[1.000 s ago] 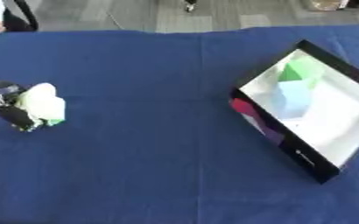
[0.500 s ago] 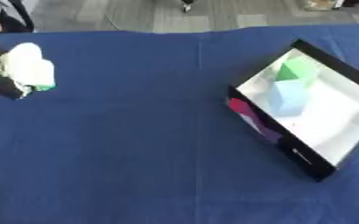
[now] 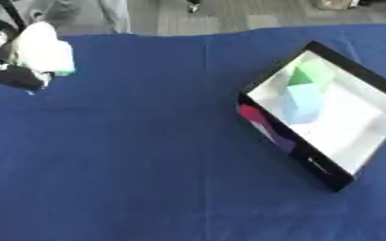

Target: Pick up the objects with one hand, pass them to the other hand, and then place them into the box on the other side of the table.

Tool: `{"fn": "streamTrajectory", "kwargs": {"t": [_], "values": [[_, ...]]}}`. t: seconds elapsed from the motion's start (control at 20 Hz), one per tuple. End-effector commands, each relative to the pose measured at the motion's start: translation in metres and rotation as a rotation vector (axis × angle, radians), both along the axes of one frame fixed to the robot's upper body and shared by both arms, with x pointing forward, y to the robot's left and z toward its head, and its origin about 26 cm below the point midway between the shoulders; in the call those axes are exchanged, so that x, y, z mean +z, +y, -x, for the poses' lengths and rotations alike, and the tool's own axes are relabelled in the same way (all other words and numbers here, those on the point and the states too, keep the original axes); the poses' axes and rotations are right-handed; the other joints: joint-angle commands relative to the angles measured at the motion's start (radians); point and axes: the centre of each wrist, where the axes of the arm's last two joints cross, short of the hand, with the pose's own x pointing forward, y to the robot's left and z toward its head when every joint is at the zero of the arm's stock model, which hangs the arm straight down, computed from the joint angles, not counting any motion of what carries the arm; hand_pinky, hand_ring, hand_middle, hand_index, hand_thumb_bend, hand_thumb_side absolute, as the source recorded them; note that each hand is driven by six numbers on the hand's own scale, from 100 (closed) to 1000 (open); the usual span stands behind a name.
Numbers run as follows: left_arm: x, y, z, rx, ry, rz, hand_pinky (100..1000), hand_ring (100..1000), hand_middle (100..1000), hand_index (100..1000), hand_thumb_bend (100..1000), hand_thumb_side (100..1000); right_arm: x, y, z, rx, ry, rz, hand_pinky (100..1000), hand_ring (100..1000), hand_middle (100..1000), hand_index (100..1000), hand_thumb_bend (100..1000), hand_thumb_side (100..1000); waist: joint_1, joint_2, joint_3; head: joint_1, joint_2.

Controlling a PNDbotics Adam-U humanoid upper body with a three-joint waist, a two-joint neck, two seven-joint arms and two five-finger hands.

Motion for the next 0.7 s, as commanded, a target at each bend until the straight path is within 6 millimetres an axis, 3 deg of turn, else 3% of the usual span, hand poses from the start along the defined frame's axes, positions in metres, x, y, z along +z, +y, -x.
{"fn": "streamTrajectory", "kwargs": {"t": [0.05, 0.7], "values": [[0.004, -0.014, -0.003, -0.016, -0.073, 0.020, 789, 737, 578, 591, 125, 100, 0.020, 0.009, 0.006, 0.046, -0.048, 0.080, 1000, 1000, 914, 993, 279, 198, 0.001, -0.025, 0.002, -0.015, -0.002], [-0.023, -0.056, -0.010, -0.065, -0.168, 0.025, 786, 735, 575, 591, 112, 100, 0.023, 0.044, -0.005, 0.189, -0.030, 0.204, 1000, 1000, 922, 992, 297, 210, -0.007, -0.026, 0.014, -0.072, -0.003]]}}
